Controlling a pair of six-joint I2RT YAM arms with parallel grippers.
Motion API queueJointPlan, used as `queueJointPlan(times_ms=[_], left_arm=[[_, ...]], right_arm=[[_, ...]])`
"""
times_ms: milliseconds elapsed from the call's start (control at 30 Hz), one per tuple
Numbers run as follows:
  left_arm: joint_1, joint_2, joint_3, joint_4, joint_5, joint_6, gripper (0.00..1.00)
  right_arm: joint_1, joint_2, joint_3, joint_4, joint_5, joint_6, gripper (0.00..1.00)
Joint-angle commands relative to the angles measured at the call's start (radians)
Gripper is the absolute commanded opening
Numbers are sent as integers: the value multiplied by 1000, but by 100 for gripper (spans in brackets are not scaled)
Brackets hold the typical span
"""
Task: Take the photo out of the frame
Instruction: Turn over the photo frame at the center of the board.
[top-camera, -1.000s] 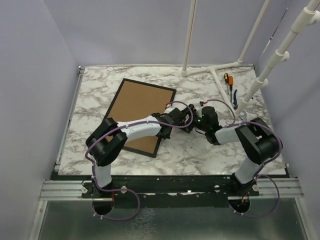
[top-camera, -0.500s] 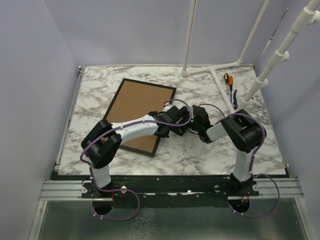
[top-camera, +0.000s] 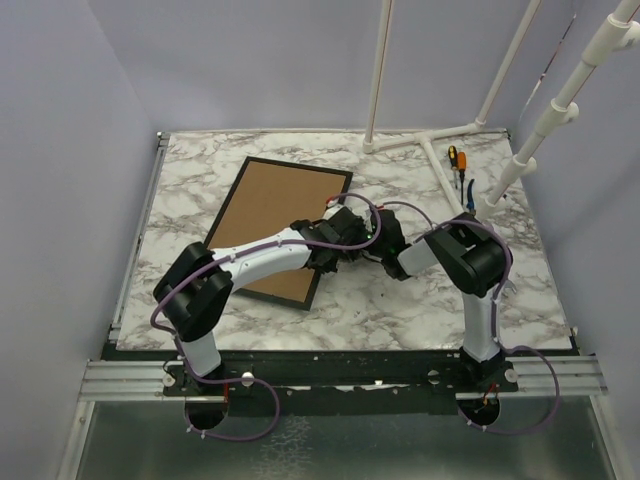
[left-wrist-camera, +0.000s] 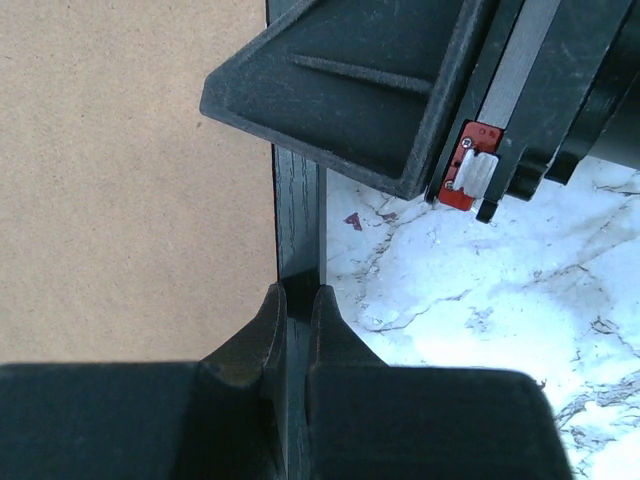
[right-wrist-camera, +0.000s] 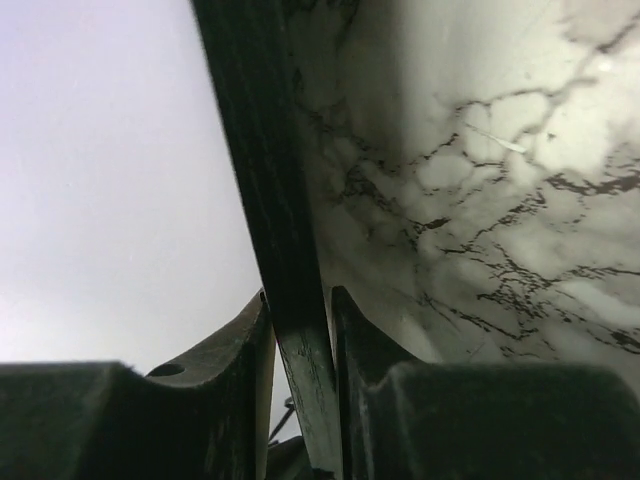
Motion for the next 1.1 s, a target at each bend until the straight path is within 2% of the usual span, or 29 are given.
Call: queueJointPlan(times_ms=[0, 67, 133, 267, 367, 400, 567, 767, 933, 1000, 1067], left_arm=[[3, -82, 16, -5, 27, 15, 4], [1, -101, 26, -22, 51, 14, 18], [-12, -127, 36, -36, 69, 16, 39], [-108, -170, 93, -119, -66, 9, 75], [-189, -169, 150, -210, -198, -12, 92], [-213, -168, 165, -234, -232, -17, 94], [-302, -122, 210, -336, -361, -41, 96], [-374, 7, 298, -514, -564, -112, 95], [-413, 36, 338, -597, -633, -169, 93], [-423, 28, 341, -605, -645, -180, 91], [-430, 23, 341, -625, -666, -200, 83]], right_arm=[[7, -71, 0, -54, 30, -62, 23], [7, -105, -1, -87, 41, -89, 21], [6, -135, 5, -129, 48, -108, 19], [6, -192, 19, -192, 53, -127, 19], [6, -235, 31, -231, 59, -135, 19], [6, -247, 36, -245, 59, -139, 19], [6, -311, 69, -343, 69, -162, 19], [6, -373, 109, -460, 79, -172, 20], [6, -425, 130, -538, 104, -178, 20], [6, -440, 142, -562, 110, -185, 20], [5, -452, 155, -587, 113, -192, 20]])
